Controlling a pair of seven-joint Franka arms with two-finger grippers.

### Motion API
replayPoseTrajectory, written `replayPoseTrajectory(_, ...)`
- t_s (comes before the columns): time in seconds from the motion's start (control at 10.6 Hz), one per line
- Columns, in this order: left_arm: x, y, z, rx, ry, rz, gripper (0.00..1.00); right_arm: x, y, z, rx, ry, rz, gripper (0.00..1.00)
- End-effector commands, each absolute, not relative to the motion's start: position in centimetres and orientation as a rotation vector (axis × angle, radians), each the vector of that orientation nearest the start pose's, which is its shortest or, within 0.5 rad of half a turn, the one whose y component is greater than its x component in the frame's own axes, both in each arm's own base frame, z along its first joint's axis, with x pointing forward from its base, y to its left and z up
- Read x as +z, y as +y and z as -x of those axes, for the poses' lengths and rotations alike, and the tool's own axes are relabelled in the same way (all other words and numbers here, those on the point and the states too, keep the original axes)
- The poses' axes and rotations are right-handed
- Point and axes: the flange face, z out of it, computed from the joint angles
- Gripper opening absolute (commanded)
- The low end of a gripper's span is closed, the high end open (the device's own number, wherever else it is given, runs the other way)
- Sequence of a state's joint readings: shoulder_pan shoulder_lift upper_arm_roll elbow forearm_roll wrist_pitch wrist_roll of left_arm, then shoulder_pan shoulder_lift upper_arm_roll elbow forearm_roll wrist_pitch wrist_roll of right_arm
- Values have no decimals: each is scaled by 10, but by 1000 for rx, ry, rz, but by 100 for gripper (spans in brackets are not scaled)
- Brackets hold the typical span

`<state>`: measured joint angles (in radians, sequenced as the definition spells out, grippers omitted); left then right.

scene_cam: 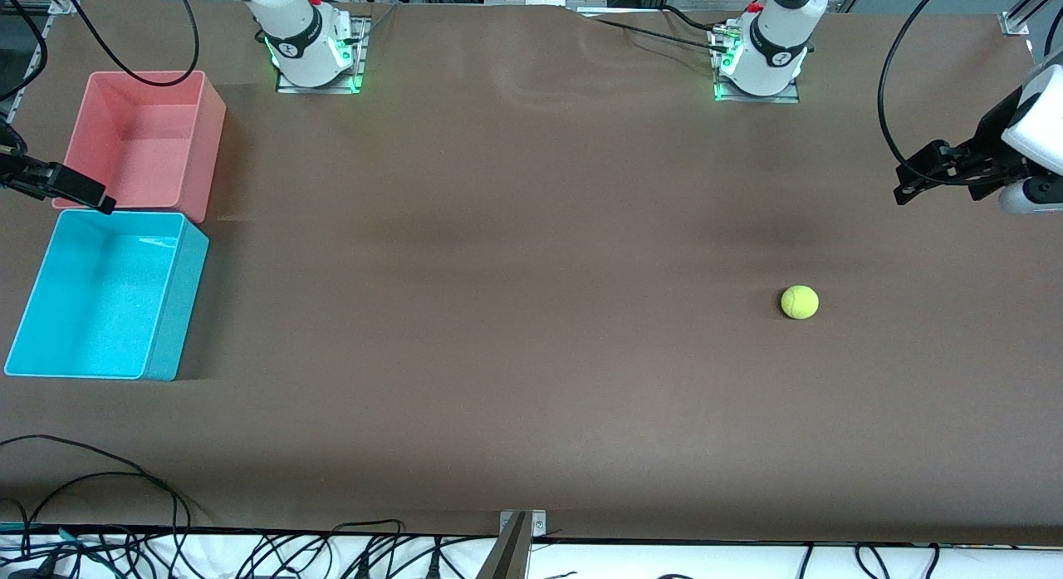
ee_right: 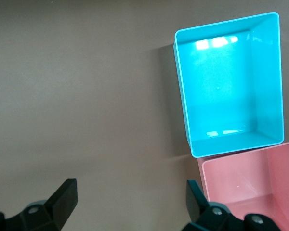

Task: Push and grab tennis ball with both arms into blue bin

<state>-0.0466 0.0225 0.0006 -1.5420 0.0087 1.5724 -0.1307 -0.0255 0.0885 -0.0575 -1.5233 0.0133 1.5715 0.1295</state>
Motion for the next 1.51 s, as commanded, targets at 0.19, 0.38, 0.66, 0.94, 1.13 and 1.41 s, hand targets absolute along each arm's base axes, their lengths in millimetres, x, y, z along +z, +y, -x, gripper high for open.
replayPoseTrajectory(0.19, 632, -26, -558, 16, -135, 3102, 100, 600, -44, -581, 61, 348, 3096, 100)
replayPoseTrajectory(0.38, 632, -26, -558, 16, -135, 3102, 100, 600, -42, -582, 61, 348, 3096, 100)
replayPoseTrajectory(0.66, 632, -27, -558, 18, -135, 3102, 100, 601, -43, -582, 58, 344, 3096, 100)
replayPoseTrajectory(0.94, 631, -26, -557, 30, -138, 3101, 100, 601, -45, -581, 60, 330, 3099, 100)
replayPoseTrajectory(1.13, 631, -26, -556, 42, -138, 3102, 100, 601, -45, -581, 58, 332, 3098, 100)
replayPoseTrajectory(1.41, 631, -26, -555, 57, -138, 3102, 100, 601, -44, -581, 56, 329, 3098, 100)
